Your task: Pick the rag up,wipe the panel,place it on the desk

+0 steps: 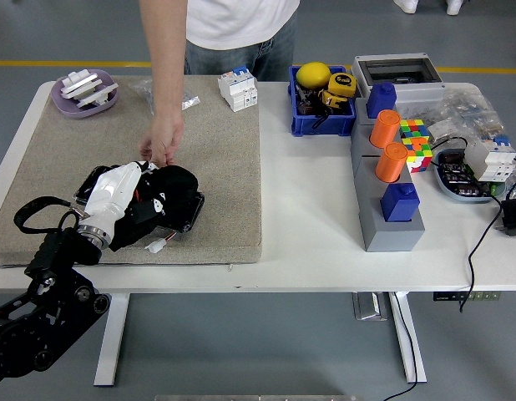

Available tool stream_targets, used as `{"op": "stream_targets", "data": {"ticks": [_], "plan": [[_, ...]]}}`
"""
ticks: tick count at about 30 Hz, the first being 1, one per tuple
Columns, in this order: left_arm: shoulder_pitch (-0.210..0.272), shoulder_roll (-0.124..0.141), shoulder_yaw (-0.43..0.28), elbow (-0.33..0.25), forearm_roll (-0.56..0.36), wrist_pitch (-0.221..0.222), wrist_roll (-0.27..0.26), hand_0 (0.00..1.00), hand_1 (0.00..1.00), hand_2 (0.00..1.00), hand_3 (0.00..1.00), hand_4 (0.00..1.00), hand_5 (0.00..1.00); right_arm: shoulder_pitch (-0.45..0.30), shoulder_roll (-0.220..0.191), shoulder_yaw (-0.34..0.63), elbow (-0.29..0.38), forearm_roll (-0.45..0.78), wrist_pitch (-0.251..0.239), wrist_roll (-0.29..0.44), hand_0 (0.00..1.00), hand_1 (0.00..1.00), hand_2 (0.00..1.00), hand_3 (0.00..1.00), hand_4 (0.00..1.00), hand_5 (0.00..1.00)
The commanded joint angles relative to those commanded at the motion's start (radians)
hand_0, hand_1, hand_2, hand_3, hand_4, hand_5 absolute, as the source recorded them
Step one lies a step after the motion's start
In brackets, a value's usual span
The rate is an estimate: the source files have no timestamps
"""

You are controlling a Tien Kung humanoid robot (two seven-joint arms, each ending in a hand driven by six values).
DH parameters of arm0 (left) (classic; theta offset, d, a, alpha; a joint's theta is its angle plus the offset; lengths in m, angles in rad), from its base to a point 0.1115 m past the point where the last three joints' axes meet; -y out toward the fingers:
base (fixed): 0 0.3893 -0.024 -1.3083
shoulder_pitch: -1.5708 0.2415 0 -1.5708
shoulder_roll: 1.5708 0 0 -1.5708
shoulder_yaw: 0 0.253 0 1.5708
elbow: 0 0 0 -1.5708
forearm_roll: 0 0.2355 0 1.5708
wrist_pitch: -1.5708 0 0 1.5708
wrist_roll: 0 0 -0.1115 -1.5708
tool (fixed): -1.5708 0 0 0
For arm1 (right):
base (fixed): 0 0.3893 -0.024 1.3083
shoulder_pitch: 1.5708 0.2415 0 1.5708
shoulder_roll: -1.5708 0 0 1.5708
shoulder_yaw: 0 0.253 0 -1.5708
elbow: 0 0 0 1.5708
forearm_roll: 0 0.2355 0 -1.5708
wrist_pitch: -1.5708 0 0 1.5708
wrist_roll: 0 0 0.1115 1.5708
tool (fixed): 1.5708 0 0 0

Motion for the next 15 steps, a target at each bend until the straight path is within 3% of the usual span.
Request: {"op": "stream_targets", "data": {"ticks": [15], "plan": [[0.006, 0.043, -0.094, 0.112, 0.004, 0.025, 0.013, 0.213, 0.158, 0.535, 0.49, 0.058, 0.002, -0.001, -0.002, 0.005, 0.0, -0.005, 0.004, -0.002, 0.746, 0.642, 0.695, 0.638, 0.998, 0.524]]}}
